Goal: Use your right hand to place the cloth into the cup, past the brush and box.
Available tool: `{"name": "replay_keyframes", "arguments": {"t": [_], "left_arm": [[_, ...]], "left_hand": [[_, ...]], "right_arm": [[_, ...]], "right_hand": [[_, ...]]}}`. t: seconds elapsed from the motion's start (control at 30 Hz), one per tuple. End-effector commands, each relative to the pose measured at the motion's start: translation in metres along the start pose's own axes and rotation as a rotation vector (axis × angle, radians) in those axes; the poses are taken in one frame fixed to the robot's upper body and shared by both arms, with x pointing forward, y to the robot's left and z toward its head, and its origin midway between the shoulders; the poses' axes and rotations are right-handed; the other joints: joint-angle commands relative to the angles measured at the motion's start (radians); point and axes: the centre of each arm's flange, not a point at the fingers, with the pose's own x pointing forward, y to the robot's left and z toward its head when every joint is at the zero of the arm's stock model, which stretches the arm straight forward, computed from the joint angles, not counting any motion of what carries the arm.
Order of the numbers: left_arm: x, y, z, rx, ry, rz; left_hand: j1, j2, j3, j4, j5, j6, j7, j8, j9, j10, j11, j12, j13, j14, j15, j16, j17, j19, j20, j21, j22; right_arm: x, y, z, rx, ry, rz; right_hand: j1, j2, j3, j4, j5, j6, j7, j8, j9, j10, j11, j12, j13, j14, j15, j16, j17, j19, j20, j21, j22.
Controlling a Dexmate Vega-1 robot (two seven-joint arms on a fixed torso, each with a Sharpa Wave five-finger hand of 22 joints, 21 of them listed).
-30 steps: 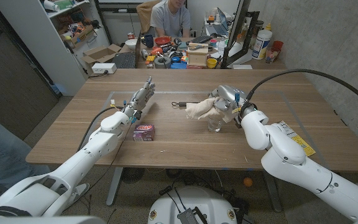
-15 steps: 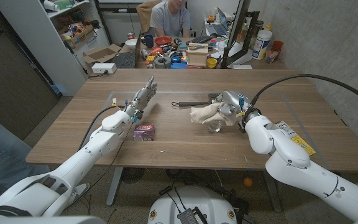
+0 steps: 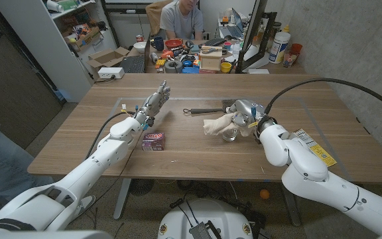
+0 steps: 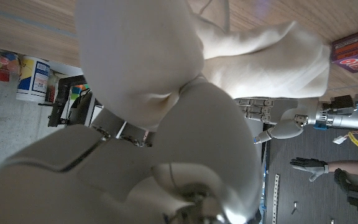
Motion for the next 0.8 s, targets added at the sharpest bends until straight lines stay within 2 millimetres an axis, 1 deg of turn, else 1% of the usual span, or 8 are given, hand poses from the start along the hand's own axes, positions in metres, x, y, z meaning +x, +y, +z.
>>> {"name": "replay_keyframes", "arguments": {"t": [0.03,0.4,0.6,0.63,0.67,0.7,0.77,0.8], "left_arm": [[-0.002,-0.001,-0.003,-0.018,-0.009,-0.014],[-0.002,-0.002,-0.003,-0.018,-0.013,-0.029],[-0.001,-0.003,-0.002,-0.012,-0.013,-0.036],[-0.001,-0.003,-0.002,-0.011,-0.013,-0.038],[0.0,-0.003,-0.001,-0.01,-0.012,-0.039],[0.0,-0.004,-0.001,-0.01,-0.012,-0.042],[0.002,-0.004,-0.001,-0.009,-0.012,-0.045],[0.002,-0.005,0.0,-0.008,-0.012,-0.047]], "left_hand": [[0.006,0.011,-0.01,-0.001,0.003,0.008,0.003,0.002,0.001,0.002,0.003,0.0,0.005,0.007,0.0,0.003,0.003,-0.007,0.007,0.003,0.005],[0.007,0.011,-0.013,-0.002,0.003,0.015,0.002,0.002,0.001,0.004,0.003,0.001,0.005,0.008,0.0,0.003,0.003,-0.007,0.008,0.003,0.005],[0.007,0.012,-0.014,-0.002,0.003,0.017,0.002,0.003,0.001,0.005,0.002,0.001,0.005,0.009,-0.001,0.003,0.003,-0.007,0.007,0.003,0.005],[0.008,0.012,-0.014,-0.002,0.003,0.019,0.002,0.003,0.001,0.005,0.002,0.001,0.005,0.008,0.0,0.002,0.003,-0.007,0.007,0.003,0.005],[0.008,0.012,-0.015,-0.002,0.003,0.019,0.002,0.003,0.001,0.005,0.003,0.001,0.005,0.009,0.0,0.003,0.003,-0.007,0.008,0.003,0.005],[0.008,0.012,-0.015,-0.002,0.003,0.02,0.002,0.004,0.001,0.005,0.003,0.001,0.005,0.009,0.0,0.003,0.003,-0.007,0.008,0.003,0.005],[0.008,0.012,-0.015,-0.002,0.003,0.021,0.001,0.004,0.001,0.005,0.003,0.001,0.005,0.009,-0.001,0.003,0.003,-0.007,0.008,0.003,0.005],[0.008,0.012,-0.015,-0.002,0.003,0.022,0.001,0.004,0.001,0.006,0.004,0.001,0.005,0.009,-0.001,0.003,0.003,-0.007,0.008,0.003,0.005]], "right_arm": [[0.017,0.004,0.015,-0.098,-0.017,0.081],[0.04,0.004,0.026,-0.191,-0.039,0.201],[0.042,0.001,0.026,-0.193,-0.048,0.19],[0.041,0.0,0.026,-0.196,-0.051,0.185],[0.041,-0.001,0.026,-0.198,-0.052,0.18],[0.04,-0.003,0.026,-0.195,-0.054,0.177],[0.038,-0.006,0.026,-0.192,-0.057,0.173],[0.037,-0.008,0.026,-0.193,-0.059,0.166]], "right_hand": [[-0.009,0.001,0.007,0.0,0.003,0.006,-0.007,-0.005,-0.002,0.166,-0.004,-0.01,-0.013,0.104,-0.155,-0.002,0.002,-0.039,-0.13,0.011,-0.004],[-0.031,0.007,0.009,0.009,0.002,-0.001,-0.015,-0.018,-0.01,0.186,-0.004,-0.034,-0.048,0.102,-0.153,-0.01,-0.002,-0.047,-0.13,0.017,-0.016],[-0.044,0.015,0.009,0.016,0.001,-0.013,-0.021,-0.027,-0.014,0.183,-0.011,-0.041,-0.049,0.096,-0.15,-0.016,-0.005,-0.053,-0.13,0.018,-0.023],[-0.049,0.018,0.011,0.017,0.001,-0.024,-0.025,-0.034,-0.016,0.177,-0.035,-0.045,-0.045,0.093,-0.152,-0.018,-0.005,-0.057,-0.13,0.019,-0.028],[-0.052,0.019,0.012,0.016,0.001,-0.03,-0.03,-0.038,-0.018,0.159,-0.036,-0.056,-0.044,0.091,-0.153,-0.02,-0.006,-0.06,-0.129,0.02,-0.032],[-0.066,0.021,0.01,0.021,0.001,-0.071,-0.048,-0.056,-0.021,0.13,-0.035,-0.075,-0.043,0.08,-0.151,-0.028,-0.011,-0.074,-0.129,0.019,-0.041],[-0.094,0.018,0.003,0.031,-0.001,-0.085,-0.048,-0.062,-0.024,0.091,-0.023,-0.103,-0.05,0.064,-0.138,-0.042,-0.023,-0.097,-0.126,0.014,-0.054],[-0.115,0.013,-0.004,0.039,-0.002,-0.098,-0.052,-0.067,-0.024,0.078,-0.026,-0.114,-0.053,0.056,-0.13,-0.053,-0.036,-0.106,-0.125,0.012,-0.061]]}}
